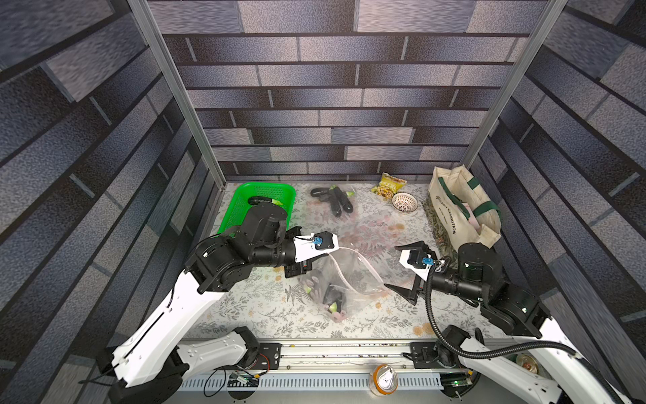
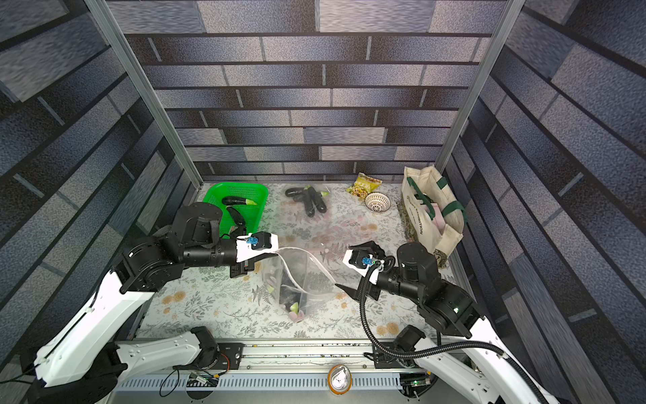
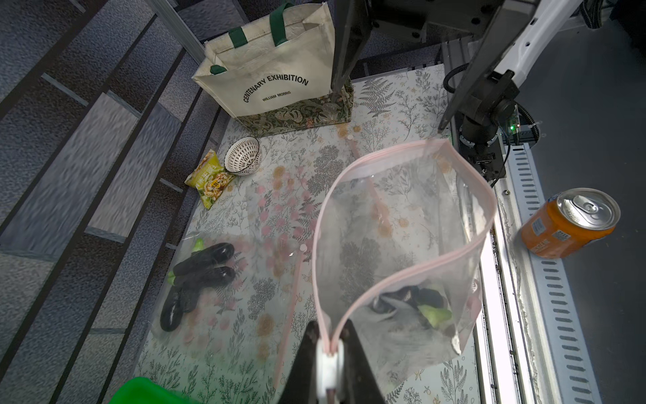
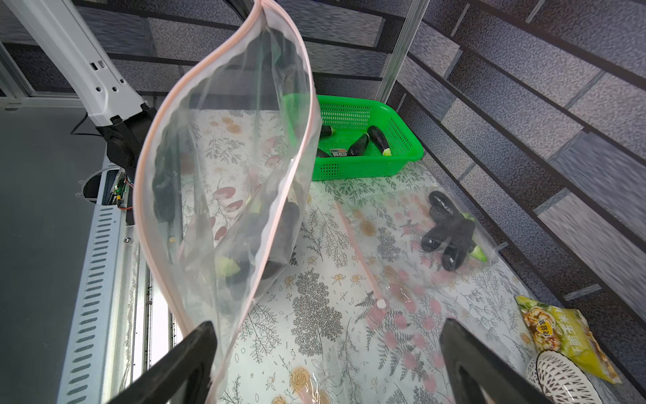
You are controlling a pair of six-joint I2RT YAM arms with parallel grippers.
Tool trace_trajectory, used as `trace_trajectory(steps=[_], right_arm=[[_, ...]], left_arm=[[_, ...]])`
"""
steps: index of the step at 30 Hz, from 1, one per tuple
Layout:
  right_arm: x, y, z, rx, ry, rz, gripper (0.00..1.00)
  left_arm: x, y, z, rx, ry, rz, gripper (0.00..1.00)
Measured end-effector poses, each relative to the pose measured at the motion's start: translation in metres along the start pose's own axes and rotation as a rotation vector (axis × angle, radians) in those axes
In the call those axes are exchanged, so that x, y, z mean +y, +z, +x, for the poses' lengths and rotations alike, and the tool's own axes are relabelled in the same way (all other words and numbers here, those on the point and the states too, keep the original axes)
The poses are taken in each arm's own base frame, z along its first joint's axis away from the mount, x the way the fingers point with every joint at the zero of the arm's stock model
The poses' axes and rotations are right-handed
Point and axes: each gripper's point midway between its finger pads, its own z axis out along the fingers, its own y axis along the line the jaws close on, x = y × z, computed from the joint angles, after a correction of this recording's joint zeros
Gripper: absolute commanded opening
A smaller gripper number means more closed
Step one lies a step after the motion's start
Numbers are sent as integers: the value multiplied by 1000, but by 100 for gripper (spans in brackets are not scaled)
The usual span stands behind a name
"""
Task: Place the eggplant in a zip-top bag and seal the zipper
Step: Adjust the zipper food storage bag at the center of the board, then zip the zipper on the zipper food storage bag.
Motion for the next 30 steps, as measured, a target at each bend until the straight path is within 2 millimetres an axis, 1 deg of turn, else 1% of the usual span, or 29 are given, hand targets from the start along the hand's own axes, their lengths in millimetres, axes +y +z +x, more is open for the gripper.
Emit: trace_trajectory(steps=[3, 7, 9, 12, 16, 18, 20, 23, 28, 30], right_arm=[[6, 2, 3, 0, 24, -32, 100], [21, 1, 0, -26, 69, -119, 100], [24, 2, 0, -24, 81, -135, 99], [17, 11, 9, 25, 105, -114, 99], [2, 34, 31, 139, 140, -67, 99], [-2, 44, 41, 187, 152, -60, 98], [-4, 47, 44, 204, 151, -56, 98], [-5, 41, 40, 184, 133, -44, 100], [-12, 18, 21, 92, 107, 40, 100], [-16, 11, 17, 63, 115, 81, 100]], left_arm=[[-1, 0, -1, -6, -1, 8, 5], [-1, 2, 0, -3, -3, 10, 6], [-1, 2, 0, -2, -4, 11, 5], [0, 2, -3, -16, -1, 9, 6], [0, 2, -8, -40, 3, 18, 6], [-1, 2, -10, -47, 5, 19, 6], [0, 1, -10, -50, 6, 16, 6], [0, -1, -10, -48, 7, 9, 6], [0, -6, -10, -53, 11, -7, 6], [-2, -8, -11, -65, 15, -5, 6]])
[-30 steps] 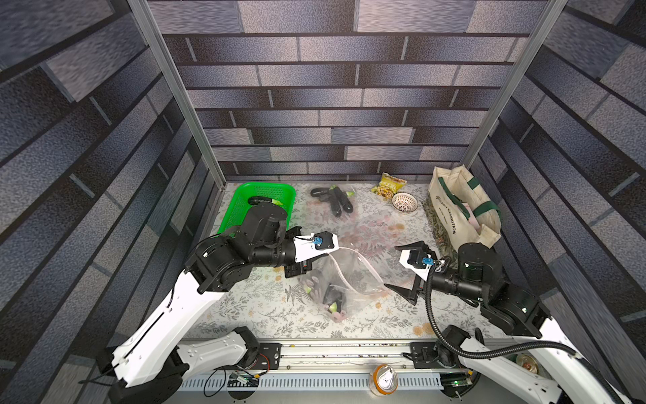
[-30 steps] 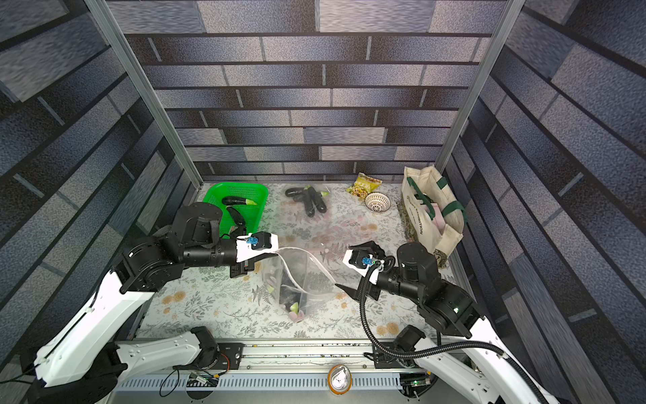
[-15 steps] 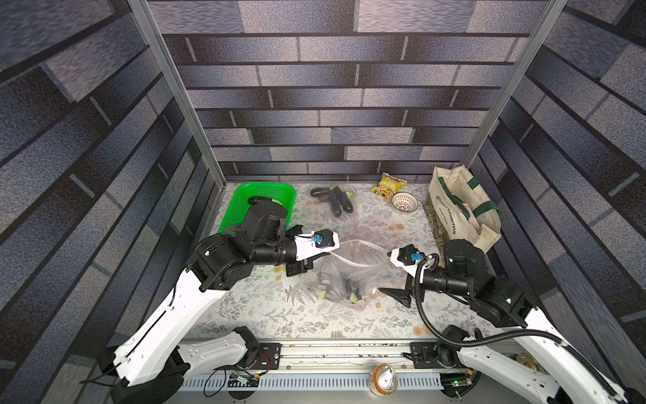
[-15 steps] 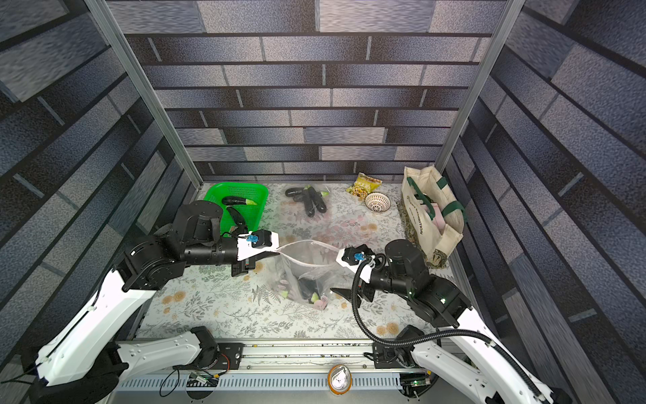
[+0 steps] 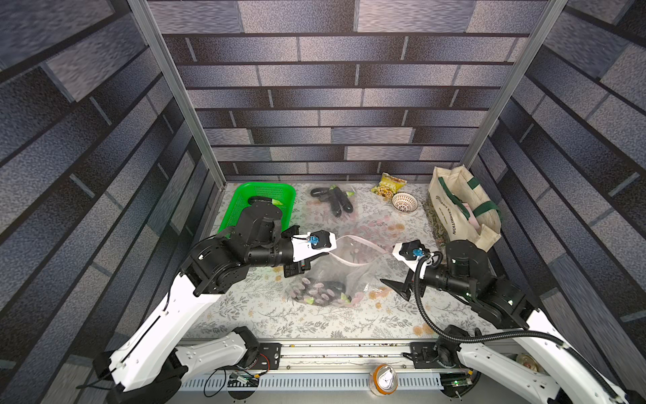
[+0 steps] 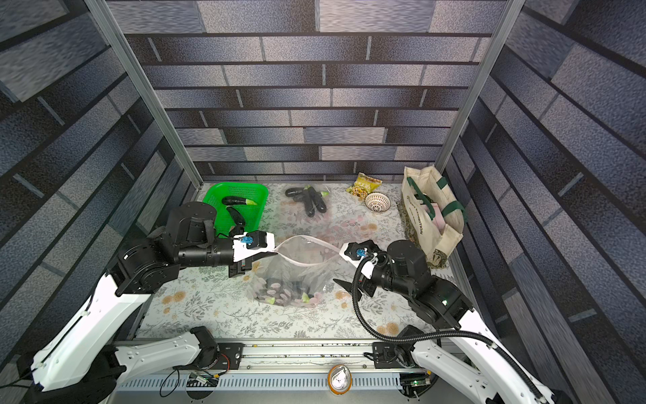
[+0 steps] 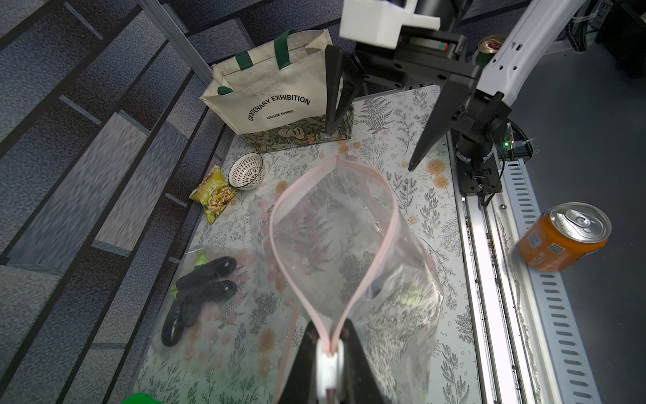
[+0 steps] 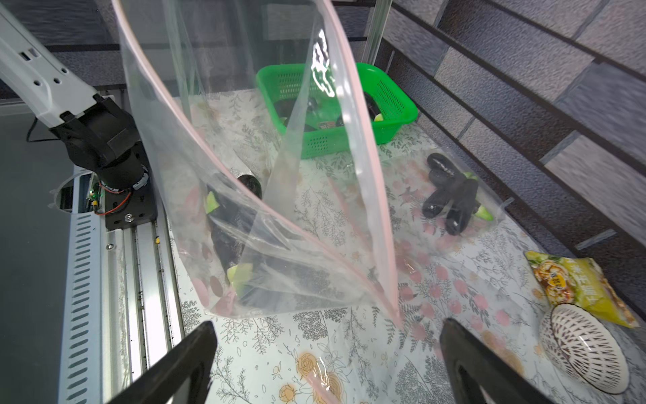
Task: Place the eggplant in a zip-top bag and seal the zipper
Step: Zip the zipper on the zipper food storage bag.
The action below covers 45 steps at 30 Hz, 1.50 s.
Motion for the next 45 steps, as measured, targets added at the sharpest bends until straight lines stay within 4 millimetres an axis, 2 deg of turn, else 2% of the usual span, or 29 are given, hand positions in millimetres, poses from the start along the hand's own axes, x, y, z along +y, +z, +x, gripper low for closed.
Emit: trace_trajectory(steps=[2, 6, 8, 10, 11, 12, 14, 15, 20, 24, 26, 31, 34, 37, 39, 41, 42, 43, 45], right_arm=[[-3, -2, 1, -10, 18, 26, 100], [-5, 10, 11, 23, 51, 26, 100], [-3, 15, 11, 29, 53, 6, 96], [2, 19, 11, 35, 47, -31, 79], [4, 21, 10, 36, 42, -54, 67], [7, 23, 10, 37, 37, -75, 53], [10, 21, 6, 34, 16, -99, 17], [11, 19, 2, 30, 2, -102, 9], [6, -5, -25, 6, -98, -81, 1], [-3, -21, -43, 21, -178, -47, 0], [-9, -23, -43, 45, -203, -18, 0], [-19, -15, -24, 134, -211, 23, 1], [-18, -7, -11, 173, -200, 12, 2], [-17, -4, -6, 186, -195, 7, 5], [-18, -2, -4, 196, -191, 9, 16], [-20, 2, -1, 213, -179, 9, 48], [-20, 5, -1, 220, -180, 5, 59], [-20, 8, 1, 231, -174, -2, 67], [-22, 15, -2, 245, -151, -10, 73]], left_arm=[[-3, -2, -3, -21, 5, 9, 6], [-7, -5, -9, -58, 6, 33, 6], [-9, -6, -11, -71, 6, 41, 6], [-9, -5, -11, -78, 6, 42, 6], [-9, -5, -11, -75, 6, 41, 6], [-7, -4, -9, -66, 5, 32, 7], [-3, -4, -6, -45, 4, 9, 8], [-1, -4, -3, -30, 4, -5, 8], [10, -4, 15, 67, -9, -77, 7], [19, -5, 30, 142, -22, -132, 7], [24, -6, 34, 157, -35, -160, 7], [26, -9, 39, 123, -72, -192, 8], [23, -10, 36, 88, -82, -184, 9], [21, -9, 34, 74, -86, -169, 9], [21, -7, 34, 75, -93, -159, 9], [22, -4, 35, 82, -98, -152, 9], [23, -3, 35, 85, -99, -150, 9], [24, -2, 34, 89, -101, -146, 9], [25, 2, 34, 94, -102, -137, 9]])
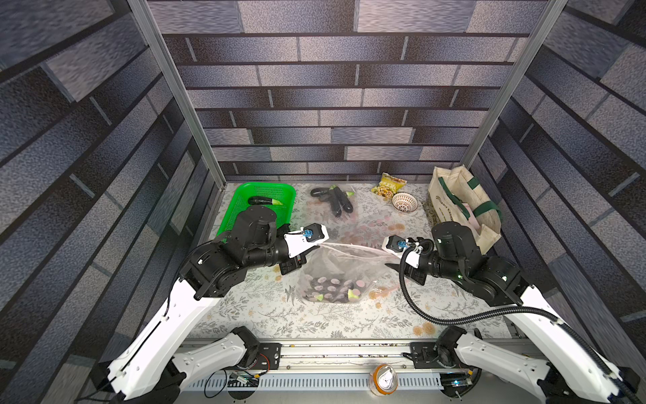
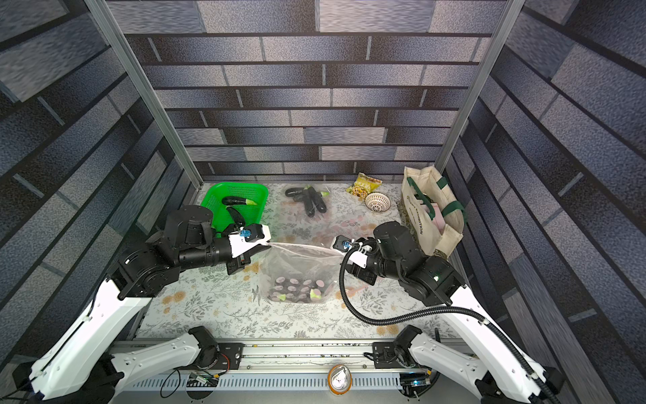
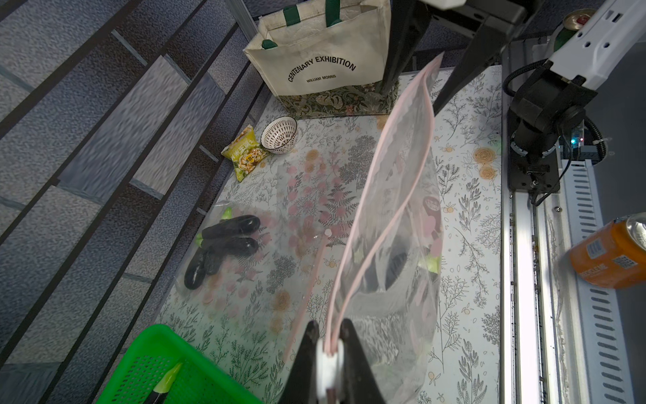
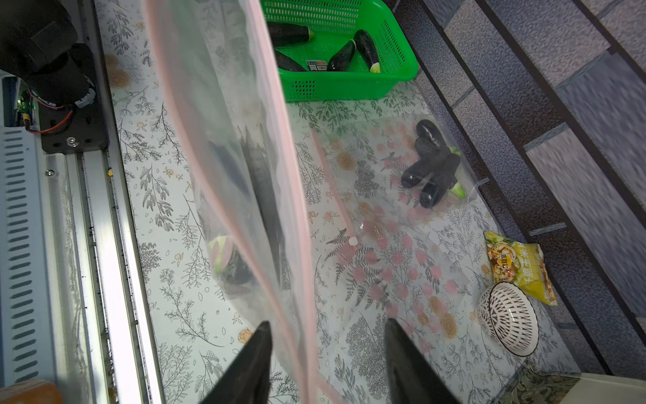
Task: Place the eggplant in a zip-top bag and seal the zipper
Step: Zip the zipper on the zipper food storage bag.
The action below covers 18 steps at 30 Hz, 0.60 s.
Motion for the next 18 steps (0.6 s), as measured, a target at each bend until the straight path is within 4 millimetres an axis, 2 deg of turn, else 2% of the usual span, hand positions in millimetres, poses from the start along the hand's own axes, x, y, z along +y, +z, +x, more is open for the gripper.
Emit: trace_trajectory(steps=[2, 4, 7, 8, 10, 14, 18], right_arm=[[-7, 1, -14, -1, 31, -7, 81], [-15, -1, -35, -34, 46, -11, 82], [-17, -6, -68, -104, 42, -40, 83], [-14, -8, -77, -131, 41, -60, 85], [-4, -9, -92, -180, 39, -119, 99], [16, -3, -117, -245, 16, -240, 100], [27, 12, -135, -267, -8, -310, 100]], left_arm=[[1, 3, 1, 13, -4, 7, 10], [2, 6, 2, 25, -8, 13, 10], [4, 9, 2, 32, -10, 13, 10], [4, 10, 2, 33, -12, 13, 10], [6, 10, 0, 35, -19, 6, 10], [8, 8, -4, 26, -21, -2, 10], [6, 7, -7, 13, -27, 11, 11]])
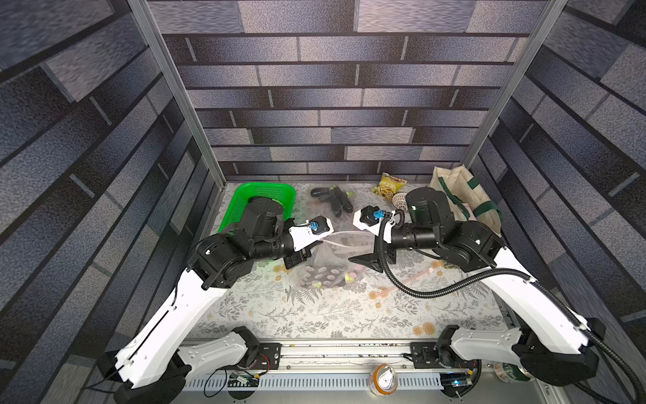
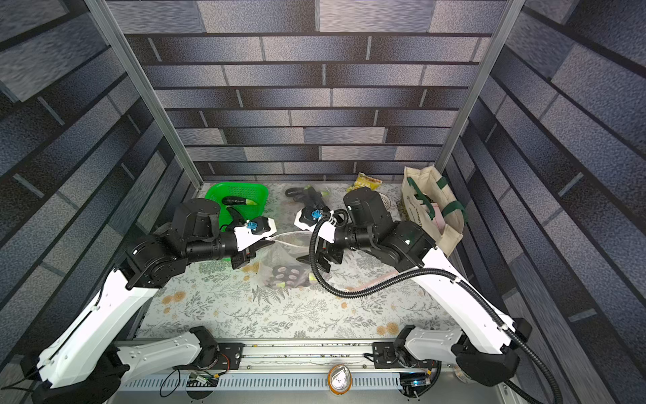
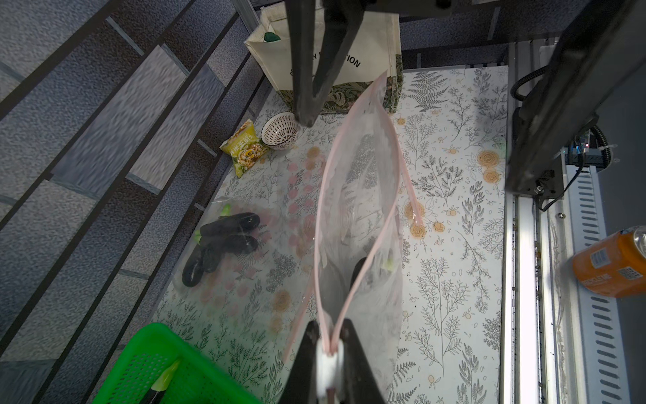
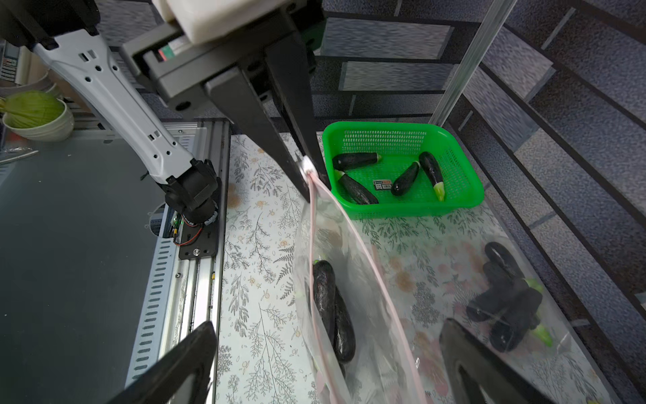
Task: Place the eggplant in a zip-top bag and seal the zipper
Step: Zip the zipper on the zipper food storage bag.
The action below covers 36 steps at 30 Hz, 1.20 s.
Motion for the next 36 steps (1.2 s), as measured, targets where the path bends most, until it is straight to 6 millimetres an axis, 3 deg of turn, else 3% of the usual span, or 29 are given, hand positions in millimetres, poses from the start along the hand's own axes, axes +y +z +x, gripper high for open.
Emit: trace_trajectory(steps=[6, 9, 12, 14, 15, 16, 21, 24, 31, 36], right_arm=[[-3, 28, -6, 6, -9, -61, 98], [1, 38, -2, 19, -16, -99, 85], [3, 43, 3, 36, -32, -115, 57], [4, 42, 6, 46, -35, -116, 29], [4, 42, 6, 48, -45, -115, 7], [3, 41, 7, 50, -51, -112, 0], [3, 36, 9, 60, -84, -97, 0], [8, 30, 4, 39, -102, -109, 0], [24, 17, -3, -10, -122, -160, 0], [27, 18, 0, -11, -115, -179, 0]], left_arm=[[-4, 0, -6, -29, -20, 25, 12], [-3, 0, -8, -39, -31, 23, 12], [-3, 0, -8, -40, -35, 22, 12], [-2, 0, -8, -38, -35, 19, 14], [-2, 0, -8, -37, -35, 18, 16], [-2, 0, -7, -36, -35, 16, 20], [-7, -1, -2, -45, -55, 13, 52], [-9, -3, 3, -84, -89, 8, 58], [-5, 0, 16, -224, -228, 23, 59], [-13, 2, 2, -336, -259, 106, 55]])
